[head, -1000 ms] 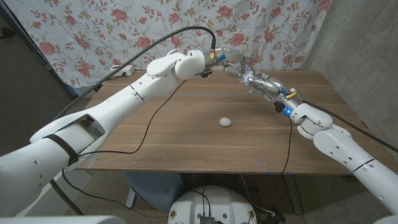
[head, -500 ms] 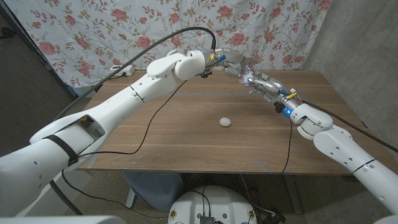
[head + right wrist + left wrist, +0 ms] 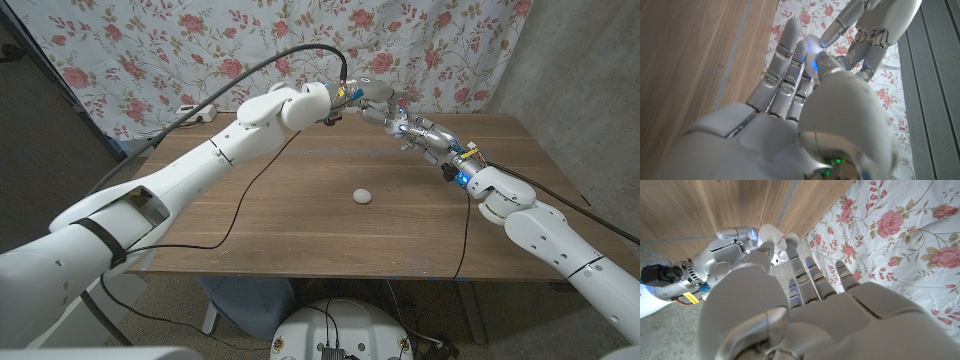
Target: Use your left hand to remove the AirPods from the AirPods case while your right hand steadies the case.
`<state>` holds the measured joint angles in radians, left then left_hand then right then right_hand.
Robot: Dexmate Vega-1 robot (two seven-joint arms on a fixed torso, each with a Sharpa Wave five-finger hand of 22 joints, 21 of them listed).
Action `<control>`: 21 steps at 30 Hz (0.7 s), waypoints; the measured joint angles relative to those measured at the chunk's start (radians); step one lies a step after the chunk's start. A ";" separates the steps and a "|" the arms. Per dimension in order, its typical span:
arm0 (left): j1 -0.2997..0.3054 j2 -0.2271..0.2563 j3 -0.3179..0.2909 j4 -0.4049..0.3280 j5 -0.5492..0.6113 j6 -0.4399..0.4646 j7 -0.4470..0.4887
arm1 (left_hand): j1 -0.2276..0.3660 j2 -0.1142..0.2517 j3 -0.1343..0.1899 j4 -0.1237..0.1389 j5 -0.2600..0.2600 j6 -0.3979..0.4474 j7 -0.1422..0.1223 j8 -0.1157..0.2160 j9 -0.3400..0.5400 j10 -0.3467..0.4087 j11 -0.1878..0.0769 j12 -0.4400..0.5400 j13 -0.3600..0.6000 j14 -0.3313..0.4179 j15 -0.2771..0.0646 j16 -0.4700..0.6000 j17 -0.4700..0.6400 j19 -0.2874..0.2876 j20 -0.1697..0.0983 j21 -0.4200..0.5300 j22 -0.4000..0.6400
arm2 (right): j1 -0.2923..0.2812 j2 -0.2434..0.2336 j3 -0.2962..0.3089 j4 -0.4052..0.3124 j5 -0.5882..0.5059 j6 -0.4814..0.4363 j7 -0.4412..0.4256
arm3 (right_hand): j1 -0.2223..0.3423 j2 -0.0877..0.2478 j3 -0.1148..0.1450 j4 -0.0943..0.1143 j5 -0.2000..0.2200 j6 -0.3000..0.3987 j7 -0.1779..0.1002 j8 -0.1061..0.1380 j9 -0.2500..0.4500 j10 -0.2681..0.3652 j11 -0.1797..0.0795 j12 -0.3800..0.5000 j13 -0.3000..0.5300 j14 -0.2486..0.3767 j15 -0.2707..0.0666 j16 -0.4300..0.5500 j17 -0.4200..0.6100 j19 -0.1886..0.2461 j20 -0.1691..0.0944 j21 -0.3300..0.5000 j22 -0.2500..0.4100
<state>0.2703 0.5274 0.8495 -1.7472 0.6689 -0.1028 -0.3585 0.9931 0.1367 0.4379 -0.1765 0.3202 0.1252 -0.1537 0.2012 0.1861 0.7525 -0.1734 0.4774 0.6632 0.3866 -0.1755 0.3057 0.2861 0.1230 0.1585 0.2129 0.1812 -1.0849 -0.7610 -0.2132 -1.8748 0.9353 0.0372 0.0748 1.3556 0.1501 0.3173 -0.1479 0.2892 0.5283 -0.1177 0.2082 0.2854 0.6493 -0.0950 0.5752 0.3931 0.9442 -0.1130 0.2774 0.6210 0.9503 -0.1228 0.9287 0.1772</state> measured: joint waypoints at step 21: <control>0.026 0.008 -0.011 -0.024 0.016 0.008 0.035 | 0.063 0.006 -0.023 -0.001 -0.023 0.000 0.000 -0.005 0.003 -0.004 -0.004 0.082 0.102 0.013 -0.004 0.046 0.081 0.006 0.006 0.000 0.000 | -0.009 -0.002 0.003 -0.004 0.001 0.005 -0.001 | 0.001 -0.001 0.000 0.000 0.000 0.000 0.000 0.000 0.000 0.004 0.004 0.000 0.000 0.000 0.000 -0.005 0.004 0.000 0.000 0.002 0.000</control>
<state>0.2962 0.5355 0.8383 -1.7708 0.6849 -0.0947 -0.3236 1.0563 0.1424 0.4146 -0.1777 0.2971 0.1251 -0.1536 0.1958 0.1887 0.7484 -0.1774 0.5595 0.7655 0.4001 -0.1793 0.3519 0.3673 0.1288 0.1645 0.2129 0.1813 -1.0938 -0.7628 -0.2102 -1.8787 0.9362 0.0420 0.0738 1.3569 0.1490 0.3173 -0.1479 0.2890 0.5284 -0.1178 0.2082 0.2857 0.6535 -0.0908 0.5751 0.3930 0.9441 -0.1130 0.2720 0.6245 0.9504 -0.1228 0.9310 0.1772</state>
